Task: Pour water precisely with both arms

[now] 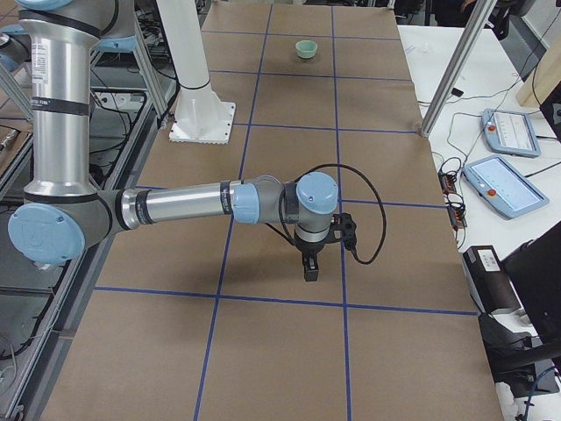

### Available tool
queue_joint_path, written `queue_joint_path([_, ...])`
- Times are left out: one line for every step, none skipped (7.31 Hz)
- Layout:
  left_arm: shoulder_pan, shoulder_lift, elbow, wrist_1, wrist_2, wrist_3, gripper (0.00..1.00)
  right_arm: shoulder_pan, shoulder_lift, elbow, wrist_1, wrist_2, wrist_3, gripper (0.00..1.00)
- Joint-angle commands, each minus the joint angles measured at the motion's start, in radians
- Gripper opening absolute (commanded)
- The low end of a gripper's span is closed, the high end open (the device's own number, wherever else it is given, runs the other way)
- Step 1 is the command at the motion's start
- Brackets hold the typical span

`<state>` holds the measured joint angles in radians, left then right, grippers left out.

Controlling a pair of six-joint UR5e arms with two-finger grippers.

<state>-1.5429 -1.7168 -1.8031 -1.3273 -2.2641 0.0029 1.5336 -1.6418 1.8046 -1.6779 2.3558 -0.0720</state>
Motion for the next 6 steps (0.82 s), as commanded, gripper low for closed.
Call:
queue_joint_path([-0.039, 0.011, 0.079, -0.018, -0.003, 0.015, 1.0, 0.072, -0.006, -0.002, 0.001, 0.0, 0.001, 1.0])
queue_joint_path([-0.058, 0.06, 0.077, -0.07, -0.044, 0.015, 1.0, 0.089, 0.002, 0.004, 0.001, 0.005, 0.004, 1.0])
queue_joint_path([-0.075, 0.097, 0.085, -0.132, -0.073, 0.015, 1.0, 0.091, -0.016, -0.002, -0.002, 0.007, 0.014, 1.0])
queue_joint_path([-0.083, 0.142, 0.085, -0.18, -0.075, 0.014, 1.0, 0.095, -0.024, -0.002, -0.003, 0.007, 0.017, 1.0])
queue_joint_path([-0.08, 0.166, 0.102, -0.231, -0.069, 0.012, 1.0, 0.097, -0.038, -0.002, -0.005, 0.014, 0.02, 1.0])
queue_joint_path([-0.079, 0.196, 0.107, -0.243, -0.075, 0.015, 1.0, 0.097, -0.047, -0.004, -0.005, 0.016, 0.018, 1.0])
